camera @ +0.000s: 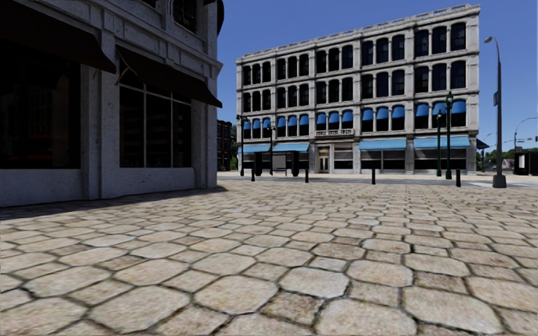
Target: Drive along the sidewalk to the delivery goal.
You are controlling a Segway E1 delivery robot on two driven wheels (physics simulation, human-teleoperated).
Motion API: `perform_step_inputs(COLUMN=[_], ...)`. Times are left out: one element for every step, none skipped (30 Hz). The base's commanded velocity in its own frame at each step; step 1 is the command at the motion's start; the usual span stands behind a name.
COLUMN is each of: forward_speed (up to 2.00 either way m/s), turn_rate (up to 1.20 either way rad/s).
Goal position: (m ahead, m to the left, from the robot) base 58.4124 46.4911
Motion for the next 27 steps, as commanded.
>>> perform_step_inputs(forward_speed=[2.0,2.0,2.0,2.0,2.0,2.0,2.0,2.0,2.0,2.0,2.0,2.0,2.0,2.0,2.0,2.0,2.0,2.0,2.0,2.0,2.0,2.0,2.0,2.0,2.0,2.0,2.0], turn_rate=[0.0,0.0,0.0,0.0,0.0,0.0,0.0,0.0,0.0,0.0,0.0,0.0,0.0,0.0,0.0,0.0,0.0,0.0,0.0,0.0,0.0,0.0,0.0,0.0,0.0,0.0,0.0])
